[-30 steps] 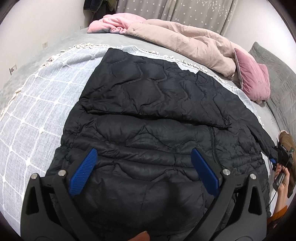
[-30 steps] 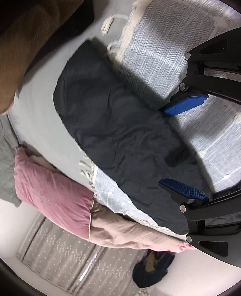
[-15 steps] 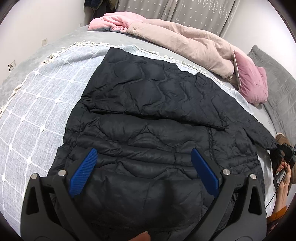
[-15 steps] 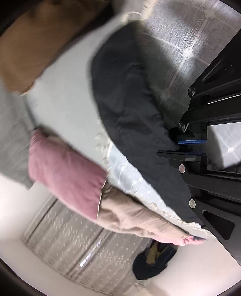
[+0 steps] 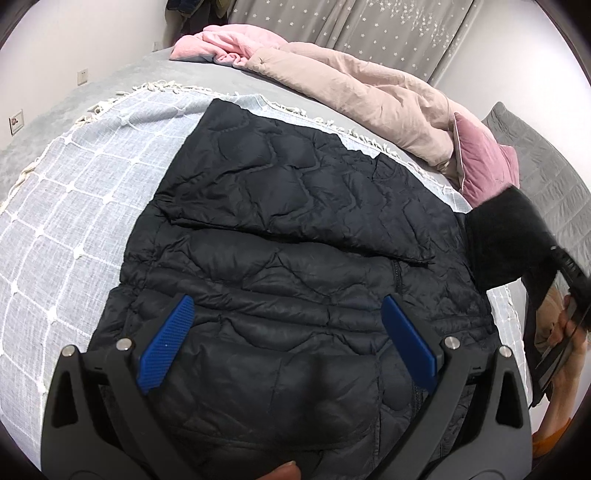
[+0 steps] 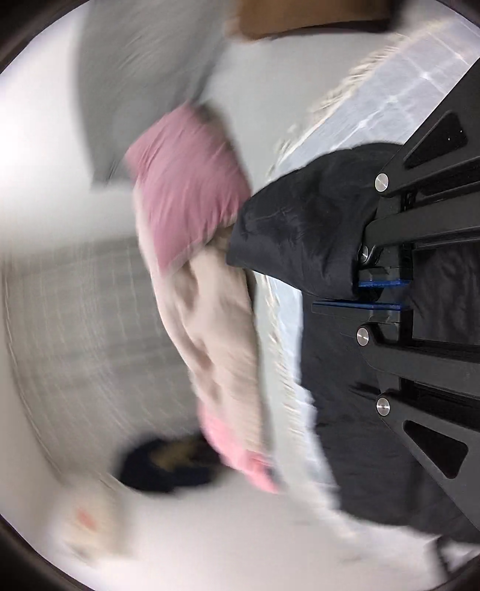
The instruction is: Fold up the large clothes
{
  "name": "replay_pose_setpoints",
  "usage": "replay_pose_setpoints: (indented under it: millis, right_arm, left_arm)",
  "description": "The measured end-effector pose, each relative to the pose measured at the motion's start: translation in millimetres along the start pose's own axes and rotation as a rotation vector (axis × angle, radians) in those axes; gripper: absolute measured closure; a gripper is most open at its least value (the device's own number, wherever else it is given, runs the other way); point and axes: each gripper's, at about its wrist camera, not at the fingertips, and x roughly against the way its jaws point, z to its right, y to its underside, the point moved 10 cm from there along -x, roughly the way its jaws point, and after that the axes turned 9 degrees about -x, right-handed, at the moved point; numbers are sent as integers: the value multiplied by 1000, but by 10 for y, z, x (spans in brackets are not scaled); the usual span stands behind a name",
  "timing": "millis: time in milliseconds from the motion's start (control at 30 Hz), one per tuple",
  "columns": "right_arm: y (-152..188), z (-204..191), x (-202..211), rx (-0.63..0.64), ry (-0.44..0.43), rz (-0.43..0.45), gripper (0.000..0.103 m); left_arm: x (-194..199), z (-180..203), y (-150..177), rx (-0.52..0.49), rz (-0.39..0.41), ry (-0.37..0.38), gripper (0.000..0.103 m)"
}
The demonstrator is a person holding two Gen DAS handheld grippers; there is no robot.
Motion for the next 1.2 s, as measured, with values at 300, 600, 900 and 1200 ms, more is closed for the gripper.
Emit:
replay_pose_setpoints:
  millis: [300,600,900,1200]
  right_arm:
    - [1623,-842,-829,385,47,-490,95]
    - [1538,-590,-147,117,-82,-512,45]
    - [1292,645,495,-411,-133,-412,35]
    - [1346,1162,333,-549,-36,-430,35]
  left_arm:
    - [82,64,-28,-12,7,25,2]
    - [155,513,-9,-201,2,18,2]
    - [-68,1797,182,-588,-39,26,2]
    - [-745,2969,305,-932,-24,-10,3]
